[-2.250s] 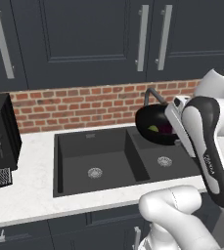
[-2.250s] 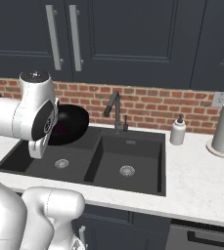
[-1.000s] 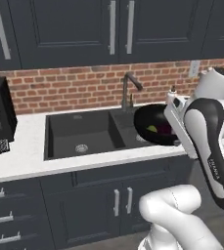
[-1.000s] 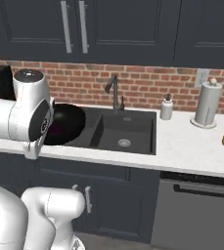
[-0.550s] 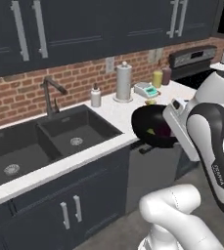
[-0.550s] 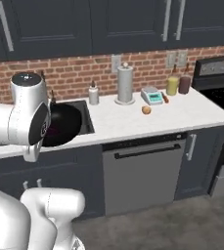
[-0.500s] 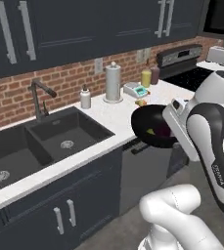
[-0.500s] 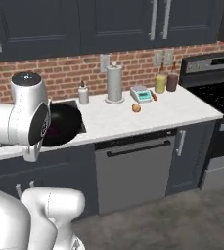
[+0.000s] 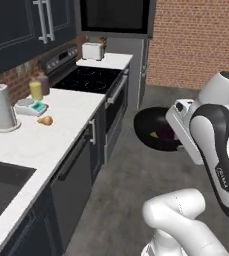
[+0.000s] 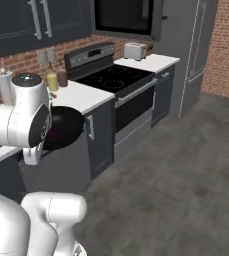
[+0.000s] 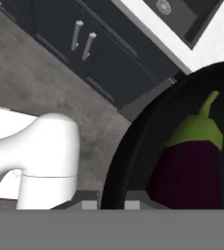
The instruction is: Pick the eggplant from the sink and place it in the bowl. Then pick the bowl and place it in the microwave. Then close the microwave door and press the start button.
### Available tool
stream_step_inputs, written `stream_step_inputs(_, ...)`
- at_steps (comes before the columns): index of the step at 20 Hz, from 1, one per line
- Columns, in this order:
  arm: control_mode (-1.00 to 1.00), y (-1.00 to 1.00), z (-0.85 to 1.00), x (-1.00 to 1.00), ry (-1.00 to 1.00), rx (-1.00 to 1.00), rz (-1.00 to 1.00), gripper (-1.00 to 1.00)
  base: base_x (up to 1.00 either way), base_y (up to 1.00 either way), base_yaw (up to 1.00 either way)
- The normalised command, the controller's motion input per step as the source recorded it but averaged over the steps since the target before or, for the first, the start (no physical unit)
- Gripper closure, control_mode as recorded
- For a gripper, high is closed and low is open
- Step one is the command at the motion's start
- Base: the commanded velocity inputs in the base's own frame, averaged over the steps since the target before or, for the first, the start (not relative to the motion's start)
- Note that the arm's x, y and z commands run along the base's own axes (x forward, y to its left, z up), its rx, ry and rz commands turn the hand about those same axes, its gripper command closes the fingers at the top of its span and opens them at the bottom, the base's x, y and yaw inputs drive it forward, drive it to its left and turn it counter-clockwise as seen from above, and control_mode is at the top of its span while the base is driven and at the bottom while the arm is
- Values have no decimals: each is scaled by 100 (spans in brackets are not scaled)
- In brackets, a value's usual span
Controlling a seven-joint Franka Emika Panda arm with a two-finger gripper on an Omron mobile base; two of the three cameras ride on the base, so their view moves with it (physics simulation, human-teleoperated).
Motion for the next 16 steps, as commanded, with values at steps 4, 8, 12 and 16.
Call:
stream_step_inputs(4, 100, 0, 0, 0, 0, 0, 0, 100, 33, -52, -64)
stream_step_inputs(8, 100, 0, 0, 0, 0, 0, 0, 100, 93, -88, -37)
stream_step_inputs(12, 100, 0, 0, 0, 0, 0, 0, 100, 100, -100, -19)
stream_step_inputs(16, 100, 0, 0, 0, 0, 0, 0, 100, 100, -100, -2)
